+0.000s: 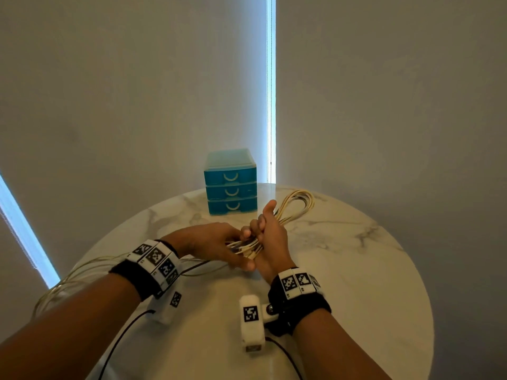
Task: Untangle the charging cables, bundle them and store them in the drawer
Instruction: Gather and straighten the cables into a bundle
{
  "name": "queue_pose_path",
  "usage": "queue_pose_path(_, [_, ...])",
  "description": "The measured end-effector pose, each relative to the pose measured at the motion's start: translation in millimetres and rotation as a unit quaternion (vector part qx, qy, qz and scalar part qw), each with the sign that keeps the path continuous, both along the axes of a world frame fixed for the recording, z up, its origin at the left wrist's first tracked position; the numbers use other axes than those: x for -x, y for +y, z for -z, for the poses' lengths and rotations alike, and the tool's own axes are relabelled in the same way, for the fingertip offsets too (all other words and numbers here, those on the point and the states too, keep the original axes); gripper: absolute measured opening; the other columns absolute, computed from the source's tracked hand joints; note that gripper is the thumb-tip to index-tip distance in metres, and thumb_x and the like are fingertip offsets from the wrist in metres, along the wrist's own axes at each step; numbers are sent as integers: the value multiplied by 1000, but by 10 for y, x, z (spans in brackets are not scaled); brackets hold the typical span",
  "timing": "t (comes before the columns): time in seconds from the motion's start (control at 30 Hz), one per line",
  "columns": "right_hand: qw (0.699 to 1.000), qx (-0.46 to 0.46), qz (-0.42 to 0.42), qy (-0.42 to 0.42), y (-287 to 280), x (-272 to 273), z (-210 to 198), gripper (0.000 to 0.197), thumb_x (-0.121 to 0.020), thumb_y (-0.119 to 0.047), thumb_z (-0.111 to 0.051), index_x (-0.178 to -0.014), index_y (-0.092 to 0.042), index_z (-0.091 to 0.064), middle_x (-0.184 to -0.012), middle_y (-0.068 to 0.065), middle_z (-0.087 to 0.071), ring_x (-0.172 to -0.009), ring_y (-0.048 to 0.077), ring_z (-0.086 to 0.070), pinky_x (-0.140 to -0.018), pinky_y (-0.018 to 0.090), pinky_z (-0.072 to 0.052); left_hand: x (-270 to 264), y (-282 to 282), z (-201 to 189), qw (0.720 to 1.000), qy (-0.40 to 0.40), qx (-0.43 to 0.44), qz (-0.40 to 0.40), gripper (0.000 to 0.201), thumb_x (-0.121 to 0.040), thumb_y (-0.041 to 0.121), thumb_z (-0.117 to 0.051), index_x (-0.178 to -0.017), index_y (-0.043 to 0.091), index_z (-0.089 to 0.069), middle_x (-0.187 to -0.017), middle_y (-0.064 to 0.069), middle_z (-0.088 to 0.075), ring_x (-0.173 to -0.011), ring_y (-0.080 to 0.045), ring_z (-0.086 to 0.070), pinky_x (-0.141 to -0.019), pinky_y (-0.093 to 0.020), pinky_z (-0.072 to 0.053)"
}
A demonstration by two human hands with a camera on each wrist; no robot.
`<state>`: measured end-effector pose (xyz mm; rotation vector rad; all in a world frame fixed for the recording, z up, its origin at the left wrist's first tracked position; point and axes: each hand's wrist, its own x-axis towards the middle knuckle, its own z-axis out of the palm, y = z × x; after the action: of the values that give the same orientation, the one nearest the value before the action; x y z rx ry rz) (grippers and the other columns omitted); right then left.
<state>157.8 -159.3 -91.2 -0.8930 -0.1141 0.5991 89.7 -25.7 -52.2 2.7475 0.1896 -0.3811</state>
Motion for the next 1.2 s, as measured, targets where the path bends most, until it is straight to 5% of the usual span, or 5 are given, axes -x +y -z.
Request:
queue_pose_path(0.17, [999, -24, -21, -2, -10, -30, 5, 67, -108, -61, -46, -55, -21, -46, -47, 1, -36, -46, 17, -50, -55, 30, -47, 15, -31, 48, 1000, 5, 16, 14, 28, -96, 59, -70, -98, 31, -75, -79, 20, -77, -71, -5, -68, -79, -20, -53])
queue_pose_path(0.47, [993, 53, 97, 33, -133, -139, -45, 58, -104, -34, -62, -51, -26, -40, -50, -3, -33, -39, 14, -28, -44, 28, -27, 126, 58, -73, 997, 66, -7, -32, 56, -93, 69, -65, -127, 24, -64, -100, -3, -76, -80, -12, -69, -76, -25, -57])
queue_pose_path(0.73, [965, 189, 167, -78, 24, -89, -143, 42, -105, -53, -56, -82, -18, -58, -75, 5, -60, -69, 22, -57, -69, 41, -51, 177, -5, -292, 997, -29, -4, -66, 65, -98, 77, -30, -103, 28, -71, -93, 11, -65, -93, -13, -60, -90, -31, -50])
queue_pose_path(1.0, [977, 178, 90, -70, -28, -167, -126, 48, -109, -49, -54, -72, -17, -51, -52, -3, -45, -52, 16, -43, -52, 30, -39, 69, 143, -178, 962, -218, -157, -38, 43, -97, 78, -43, -84, 42, -61, -84, 20, -63, -83, -5, -60, -69, -26, -46])
queue_pose_path(1.2, [948, 211, 204, -119, -77, -270, -121, 50, -105, -57, -54, -74, -18, -60, -70, 5, -61, -70, 25, -59, -69, 41, -51, 108, -1, -261, 997, 12, -42, -64, 68, -99, 79, -36, -82, 22, -69, -75, 5, -62, -69, -11, -54, -73, -26, -50])
